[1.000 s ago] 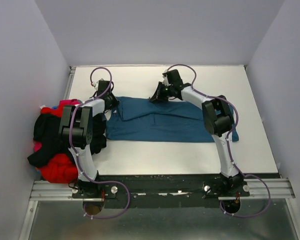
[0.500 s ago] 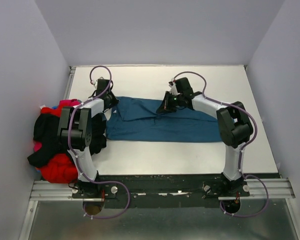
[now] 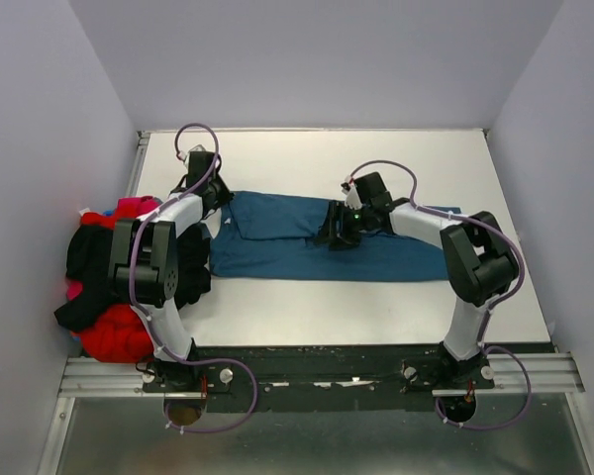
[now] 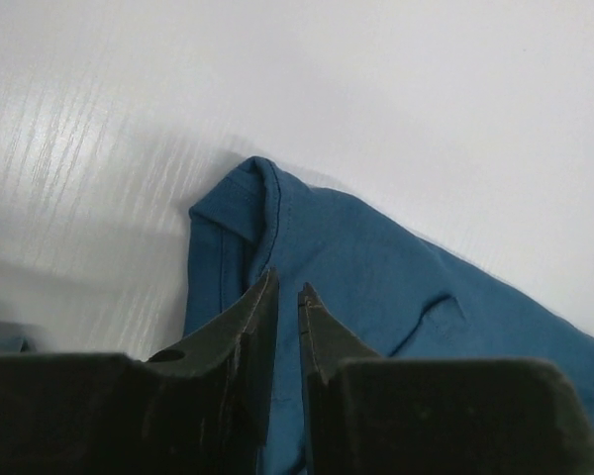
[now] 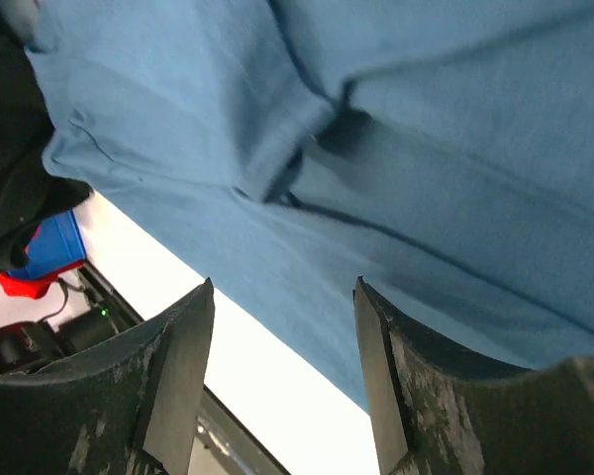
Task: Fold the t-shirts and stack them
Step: Fold the other side of the tshirt into a rectangle
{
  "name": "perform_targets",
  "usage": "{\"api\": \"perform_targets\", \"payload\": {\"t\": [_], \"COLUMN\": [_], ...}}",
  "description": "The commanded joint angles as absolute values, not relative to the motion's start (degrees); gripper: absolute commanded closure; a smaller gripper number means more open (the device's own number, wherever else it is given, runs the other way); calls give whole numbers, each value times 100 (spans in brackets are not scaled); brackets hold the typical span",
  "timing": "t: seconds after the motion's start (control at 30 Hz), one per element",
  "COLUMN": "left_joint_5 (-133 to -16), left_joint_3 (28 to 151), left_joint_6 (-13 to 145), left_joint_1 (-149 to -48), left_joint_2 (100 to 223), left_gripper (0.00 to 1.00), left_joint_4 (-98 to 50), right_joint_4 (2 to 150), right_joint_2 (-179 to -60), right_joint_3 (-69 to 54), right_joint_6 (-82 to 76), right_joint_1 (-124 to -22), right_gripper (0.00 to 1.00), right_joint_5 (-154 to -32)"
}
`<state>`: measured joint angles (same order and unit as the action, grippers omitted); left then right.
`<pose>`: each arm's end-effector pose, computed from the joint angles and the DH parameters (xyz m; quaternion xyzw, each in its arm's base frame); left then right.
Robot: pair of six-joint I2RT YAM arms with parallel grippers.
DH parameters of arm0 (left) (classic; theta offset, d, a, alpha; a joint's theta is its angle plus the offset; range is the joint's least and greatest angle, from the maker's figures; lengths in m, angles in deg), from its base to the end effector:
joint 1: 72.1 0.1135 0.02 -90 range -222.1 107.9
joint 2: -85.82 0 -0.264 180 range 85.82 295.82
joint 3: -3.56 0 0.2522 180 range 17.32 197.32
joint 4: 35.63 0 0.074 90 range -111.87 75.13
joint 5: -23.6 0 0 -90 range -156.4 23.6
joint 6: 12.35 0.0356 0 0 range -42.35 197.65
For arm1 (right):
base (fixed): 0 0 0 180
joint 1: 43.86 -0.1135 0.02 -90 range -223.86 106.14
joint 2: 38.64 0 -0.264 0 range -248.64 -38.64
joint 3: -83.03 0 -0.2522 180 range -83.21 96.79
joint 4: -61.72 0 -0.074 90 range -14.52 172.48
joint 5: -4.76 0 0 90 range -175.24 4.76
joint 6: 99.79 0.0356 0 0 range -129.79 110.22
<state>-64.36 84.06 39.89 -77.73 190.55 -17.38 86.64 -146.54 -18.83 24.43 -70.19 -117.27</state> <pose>0.3961 -0.0378 0.1913 -0.2601 0.8774 -0.1338 0.3803 0.3325 0.1856 0.1545 -0.0205 0.9195 0.3740 0.1193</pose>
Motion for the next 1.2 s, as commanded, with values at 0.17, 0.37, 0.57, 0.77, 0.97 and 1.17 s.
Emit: {"api": "perform_targets", "payload": {"t": [0.17, 0.37, 0.57, 0.77, 0.97, 1.17], "left_joint_5": [-6631, -6912, -6921, -7001, -6816, -6684], "left_joint_3": [8614, 8851, 9184, 9563, 9739, 9757], "left_joint_6": [4047, 3942, 3924, 3942, 4073, 4144], "left_joint_1": [-8036, -8168, -8168, -8168, -8168, -8159], "left_joint_2": [18855, 19321, 19795, 20236, 20403, 20359], "left_gripper": [75, 79, 82, 82, 81, 81], "left_joint_4": [-1730, -1792, -1486, -1054, -729, -684], "right_joint_4": [8630, 8032, 7724, 7232, 6916, 6361], "right_joint_2": [-14928, -16141, -16959, -17179, -17417, -17031], "right_joint_3": [-510, 607, 1469, 1453, 1365, 802], "right_joint_6": [1896, 2247, 2519, 2581, 2861, 2933], "right_joint_1": [-7076, -7137, -7269, -7410, -7489, -7621], "right_gripper": [31, 30, 30, 30, 31, 33], "right_joint_5": [-11108, -11898, -12136, -11899, -12337, -12909]}}
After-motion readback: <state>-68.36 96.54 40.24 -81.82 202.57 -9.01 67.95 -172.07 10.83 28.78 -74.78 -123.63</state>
